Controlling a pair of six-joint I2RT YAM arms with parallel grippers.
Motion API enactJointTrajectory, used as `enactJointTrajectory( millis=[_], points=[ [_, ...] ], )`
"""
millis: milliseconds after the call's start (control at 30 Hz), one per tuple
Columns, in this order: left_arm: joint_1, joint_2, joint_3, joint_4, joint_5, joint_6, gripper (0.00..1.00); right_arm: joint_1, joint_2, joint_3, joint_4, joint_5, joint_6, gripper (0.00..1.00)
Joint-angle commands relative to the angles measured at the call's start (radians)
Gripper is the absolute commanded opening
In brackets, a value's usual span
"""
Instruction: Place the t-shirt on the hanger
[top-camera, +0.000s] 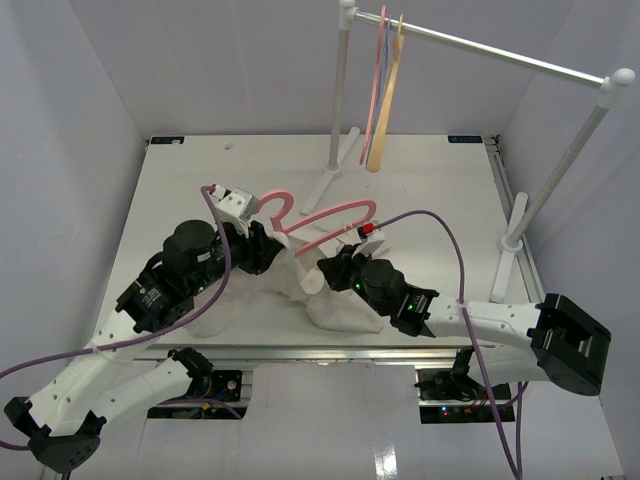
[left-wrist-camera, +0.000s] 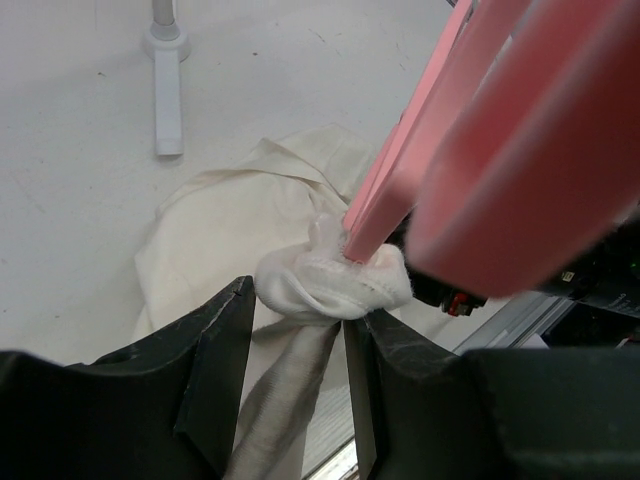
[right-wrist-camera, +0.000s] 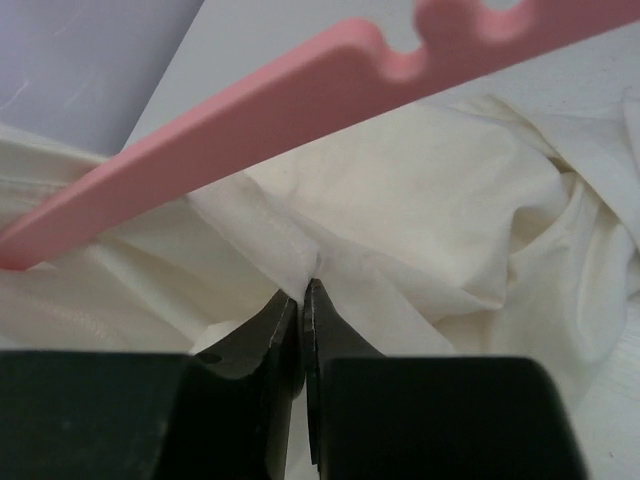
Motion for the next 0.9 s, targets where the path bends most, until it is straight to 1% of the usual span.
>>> enactJointTrajectory(
  millis=[0, 100, 200, 333, 400, 467, 567, 667, 733, 800, 867],
  points=[
    [-0.002, -0.079, 0.008, 0.002, 0.116, 0.057, 0.00, -0.008, -0.124, -0.008, -0.051, 0.231, -0.047, 0.08],
    [-0.002, -0.104, 0.026, -0.053, 0.144, 0.077, 0.00, -0.055, -0.251, -0.035, -0.122, 0.298, -0.070, 0.08],
    [-0.002, -0.118, 0.041, -0.090, 0.171, 0.110, 0.00, -0.127, -0.377, -0.044, -0.203, 0.298, -0.069, 0.08],
    [-0.002, -0.121, 0.050, -0.126, 0.201, 0.142, 0.00, -0.199, -0.472, -0.037, -0.303, 0.280, -0.085, 0.08],
    [-0.001, -0.116, 0.055, -0.139, 0.171, 0.164, 0.00, -0.247, -0.518, -0.021, -0.350, 0.250, -0.095, 0.08],
    [-0.002, -0.105, 0.054, -0.152, 0.118, 0.182, 0.00, -0.264, -0.550, 0.006, -0.413, 0.247, -0.110, 0.08],
    [-0.002, -0.083, 0.052, -0.161, 0.086, 0.203, 0.00, -0.264, -0.573, 0.047, -0.460, 0.237, -0.146, 0.08],
    [-0.002, -0.062, 0.049, -0.161, 0.087, 0.206, 0.00, -0.265, -0.573, 0.091, -0.500, 0.191, -0.211, 0.08],
    [-0.001, -0.024, 0.046, -0.160, 0.105, 0.251, 0.00, -0.264, -0.541, 0.177, -0.567, 0.126, -0.270, 0.08],
    [-0.002, 0.001, 0.048, -0.158, 0.115, 0.264, 0.00, -0.264, -0.514, 0.232, -0.603, 0.033, -0.327, 0.08],
    [-0.002, 0.026, 0.046, -0.131, 0.121, 0.273, 0.00, -0.261, -0.463, 0.312, -0.675, -0.050, -0.351, 0.08]
  ],
)
